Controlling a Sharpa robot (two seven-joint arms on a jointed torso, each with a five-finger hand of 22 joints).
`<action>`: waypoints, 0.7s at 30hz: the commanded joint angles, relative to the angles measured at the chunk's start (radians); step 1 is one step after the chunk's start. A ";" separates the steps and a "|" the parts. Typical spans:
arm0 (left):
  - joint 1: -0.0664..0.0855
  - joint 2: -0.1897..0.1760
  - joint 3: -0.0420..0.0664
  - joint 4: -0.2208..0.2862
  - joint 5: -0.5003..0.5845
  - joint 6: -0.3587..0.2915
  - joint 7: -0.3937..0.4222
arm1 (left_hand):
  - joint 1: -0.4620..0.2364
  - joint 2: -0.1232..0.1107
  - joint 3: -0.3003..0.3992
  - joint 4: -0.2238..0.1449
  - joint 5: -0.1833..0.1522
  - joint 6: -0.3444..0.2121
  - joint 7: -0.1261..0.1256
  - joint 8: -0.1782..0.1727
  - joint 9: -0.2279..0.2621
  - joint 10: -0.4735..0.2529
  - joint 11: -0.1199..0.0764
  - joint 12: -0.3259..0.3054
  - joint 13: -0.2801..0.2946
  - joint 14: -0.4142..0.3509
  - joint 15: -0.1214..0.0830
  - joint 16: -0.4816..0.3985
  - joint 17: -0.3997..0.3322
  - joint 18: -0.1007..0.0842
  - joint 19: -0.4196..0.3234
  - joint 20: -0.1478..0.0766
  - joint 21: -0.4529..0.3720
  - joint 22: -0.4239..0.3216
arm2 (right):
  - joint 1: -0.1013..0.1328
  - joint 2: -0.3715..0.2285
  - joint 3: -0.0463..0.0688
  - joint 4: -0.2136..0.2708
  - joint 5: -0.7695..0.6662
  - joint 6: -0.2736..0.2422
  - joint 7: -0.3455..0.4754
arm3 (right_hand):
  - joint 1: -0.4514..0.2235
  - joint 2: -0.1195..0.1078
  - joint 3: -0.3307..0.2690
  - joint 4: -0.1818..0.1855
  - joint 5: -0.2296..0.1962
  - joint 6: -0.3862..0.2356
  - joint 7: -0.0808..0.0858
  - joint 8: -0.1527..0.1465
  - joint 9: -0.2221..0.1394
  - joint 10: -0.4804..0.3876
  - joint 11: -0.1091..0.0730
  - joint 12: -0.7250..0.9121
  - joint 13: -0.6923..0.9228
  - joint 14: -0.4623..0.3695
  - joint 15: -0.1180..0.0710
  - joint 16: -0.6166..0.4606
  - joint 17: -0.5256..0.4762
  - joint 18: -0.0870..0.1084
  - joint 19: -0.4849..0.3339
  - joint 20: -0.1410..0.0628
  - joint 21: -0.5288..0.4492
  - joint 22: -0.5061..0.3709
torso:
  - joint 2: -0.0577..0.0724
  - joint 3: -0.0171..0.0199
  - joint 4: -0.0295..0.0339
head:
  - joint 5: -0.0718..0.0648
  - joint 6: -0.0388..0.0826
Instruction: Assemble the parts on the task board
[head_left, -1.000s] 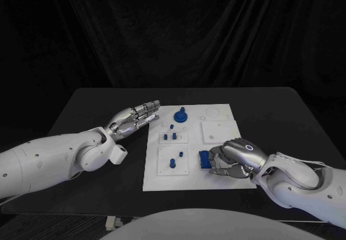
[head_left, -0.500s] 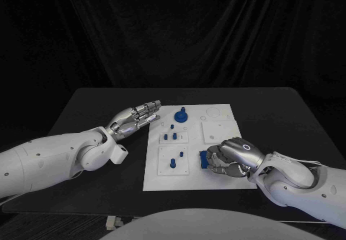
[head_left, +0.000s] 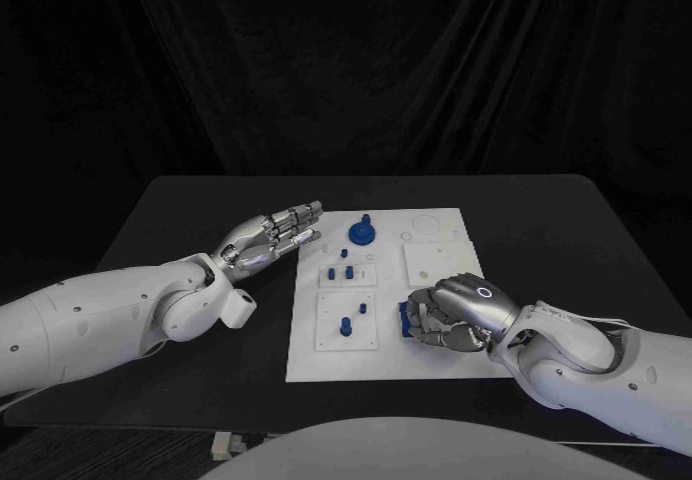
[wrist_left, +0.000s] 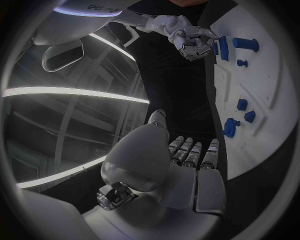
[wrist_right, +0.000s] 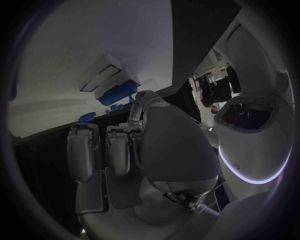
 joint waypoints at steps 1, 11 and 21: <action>-0.001 0.002 0.001 0.001 0.003 0.017 0.029 | 0.007 -0.001 0.009 0.000 0.005 0.004 0.013 0.007 0.001 0.005 -0.004 0.006 0.001 0.005 0.003 0.007 0.001 0.008 0.002 0.003 0.004 0.001 | -0.003 0.001 0.000 -0.002 -0.006 0.009 -0.036 | 0.003 -0.009 0.008 0.000 -0.020 0.000 0.008 -0.004 0.003 0.106 -0.003 0.003 0.263 0.097 -0.004 0.001 0.229 -0.016 0.079 -0.006 -0.003 0.242 | 0.001 -0.0003 0.0004 | 0.001 0.000; -0.001 0.001 0.001 0.000 0.003 0.022 0.025 | 0.008 0.000 0.010 0.001 0.004 0.006 0.018 0.008 0.002 0.004 -0.006 0.006 0.001 0.005 0.003 0.006 0.001 0.008 0.002 0.003 0.004 0.001 | -0.003 -0.014 0.000 0.015 -0.009 -0.059 -0.019 | -0.028 0.005 -0.043 0.010 -0.406 -0.024 0.013 -0.027 0.005 0.106 0.004 0.003 0.263 0.098 0.000 0.002 0.234 -0.017 0.081 -0.001 0.000 0.243 | 0.000 0.0001 -0.0002 | 0.001 0.000; -0.001 -0.004 0.001 0.004 0.003 0.011 0.036 | 0.009 -0.004 0.010 0.005 0.004 0.025 0.037 0.014 0.004 0.008 -0.014 0.014 0.002 0.005 -0.002 0.007 0.001 0.007 0.002 0.002 0.004 0.000 | 0.068 -0.115 0.001 0.116 0.106 -0.172 0.030 | -0.224 0.066 -0.055 0.013 -0.545 0.244 0.019 -0.387 -0.304 0.106 0.012 0.003 0.263 0.104 0.001 0.010 0.263 -0.030 0.101 0.002 0.052 0.260 | 0.000 -0.0001 -0.0008 | -0.001 0.000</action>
